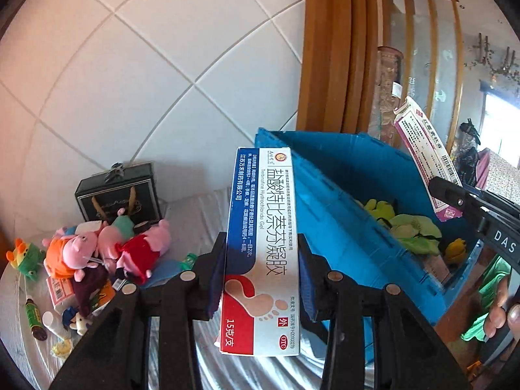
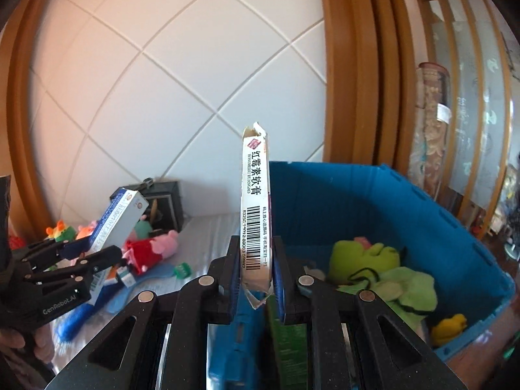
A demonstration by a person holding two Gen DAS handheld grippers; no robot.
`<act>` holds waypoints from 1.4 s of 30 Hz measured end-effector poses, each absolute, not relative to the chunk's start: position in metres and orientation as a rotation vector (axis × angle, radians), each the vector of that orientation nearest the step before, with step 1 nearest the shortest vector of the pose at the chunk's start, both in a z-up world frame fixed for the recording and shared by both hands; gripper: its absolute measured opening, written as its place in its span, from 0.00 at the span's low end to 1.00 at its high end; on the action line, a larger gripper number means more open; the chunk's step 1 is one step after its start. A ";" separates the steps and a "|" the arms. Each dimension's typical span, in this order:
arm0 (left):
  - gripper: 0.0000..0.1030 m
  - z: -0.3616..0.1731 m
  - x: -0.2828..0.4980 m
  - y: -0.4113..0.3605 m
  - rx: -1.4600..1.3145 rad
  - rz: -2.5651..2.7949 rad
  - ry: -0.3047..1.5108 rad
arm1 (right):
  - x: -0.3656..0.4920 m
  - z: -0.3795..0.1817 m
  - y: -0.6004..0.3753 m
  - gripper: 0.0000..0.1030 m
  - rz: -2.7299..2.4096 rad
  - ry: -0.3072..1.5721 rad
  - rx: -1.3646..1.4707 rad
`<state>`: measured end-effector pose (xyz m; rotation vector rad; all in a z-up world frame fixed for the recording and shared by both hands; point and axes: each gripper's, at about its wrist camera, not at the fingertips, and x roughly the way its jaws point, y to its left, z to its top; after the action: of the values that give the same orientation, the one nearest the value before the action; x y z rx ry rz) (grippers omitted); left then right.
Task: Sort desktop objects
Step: 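Carry both boxes over the blue crate and open both tools to drop them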
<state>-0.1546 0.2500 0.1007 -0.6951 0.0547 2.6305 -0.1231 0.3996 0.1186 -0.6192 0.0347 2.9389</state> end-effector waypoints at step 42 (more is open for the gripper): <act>0.55 0.120 -0.145 0.434 -0.657 2.493 0.206 | -0.121 0.073 0.583 1.00 2.627 0.069 -0.710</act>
<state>-0.1451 0.4342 0.1196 -0.6568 0.2065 2.4935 -0.1205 0.5832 0.0727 -0.7099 0.0688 2.6271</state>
